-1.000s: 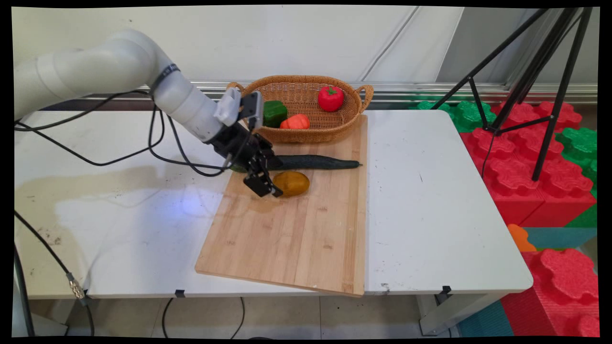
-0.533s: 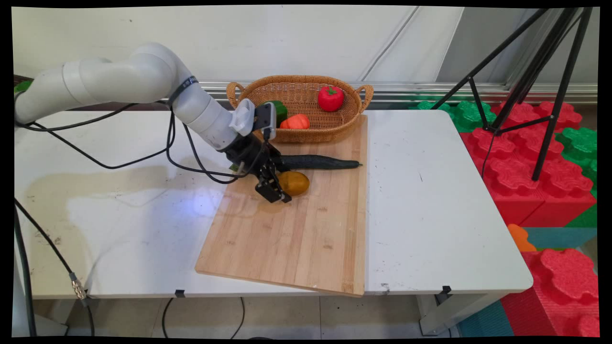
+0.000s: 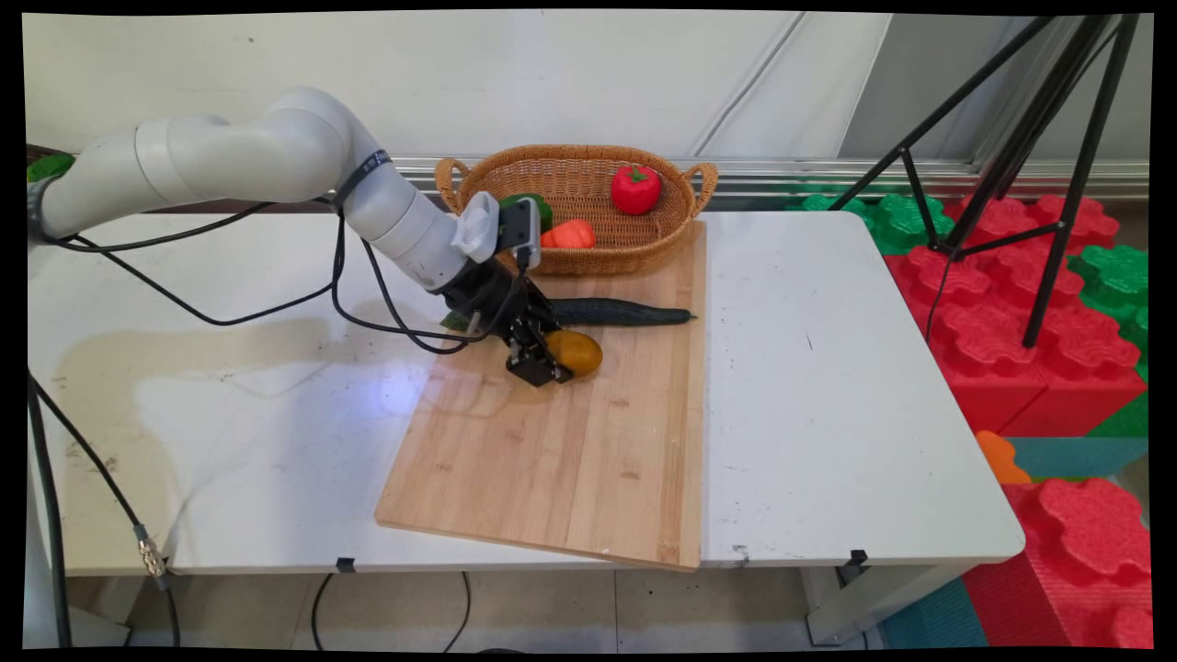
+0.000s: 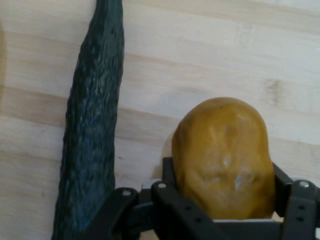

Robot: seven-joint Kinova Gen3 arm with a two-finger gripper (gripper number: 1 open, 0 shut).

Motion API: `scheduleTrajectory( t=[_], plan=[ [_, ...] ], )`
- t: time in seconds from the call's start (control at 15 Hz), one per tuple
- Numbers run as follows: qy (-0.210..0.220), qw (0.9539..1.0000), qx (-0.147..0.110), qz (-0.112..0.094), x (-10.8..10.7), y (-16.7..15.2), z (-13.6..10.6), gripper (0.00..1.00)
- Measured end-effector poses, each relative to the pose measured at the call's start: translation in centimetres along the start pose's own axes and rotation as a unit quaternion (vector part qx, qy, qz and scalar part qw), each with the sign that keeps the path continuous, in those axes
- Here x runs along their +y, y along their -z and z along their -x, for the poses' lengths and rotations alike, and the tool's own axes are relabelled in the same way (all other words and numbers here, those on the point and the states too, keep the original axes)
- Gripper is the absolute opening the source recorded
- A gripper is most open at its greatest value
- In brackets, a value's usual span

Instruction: Place the picked object in the vegetable basket

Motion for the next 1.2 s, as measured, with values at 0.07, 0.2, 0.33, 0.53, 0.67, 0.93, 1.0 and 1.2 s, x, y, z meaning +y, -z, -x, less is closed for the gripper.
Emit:
scheduleTrajectory(
  t=[0.07, 0.2, 0.33, 0.53, 0.67, 0.93, 1.0, 1.2],
  plan=[
    [0.001, 1.0, 0.003, 0.001, 0.0, 0.2, -0.1, 0.0],
    [0.003, 0.9999, 0.011, 0.001, 0.2, 0.9, 0.0, 0.0],
    [0.005, 0.9998, 0.02, 0.001, 0.4, 2.1, 0.1, 0.0],
    [0.009, 0.9993, 0.035, -0.001, 0.5, 4.0, 0.0, 0.0],
    [0.01, 0.9989, 0.046, -0.003, 0.6, 5.4, -0.2, 0.0],
    [0.016, 0.997, 0.075, -0.011, 0.1, 9.4, -0.4, 0.0],
    [0.018, 0.9963, 0.083, -0.014, -0.1, 10.4, -0.4, 0.0],
    [0.03, 0.9935, 0.106, -0.028, -1.1, 13.1, -0.6, 0.0]
  ],
)
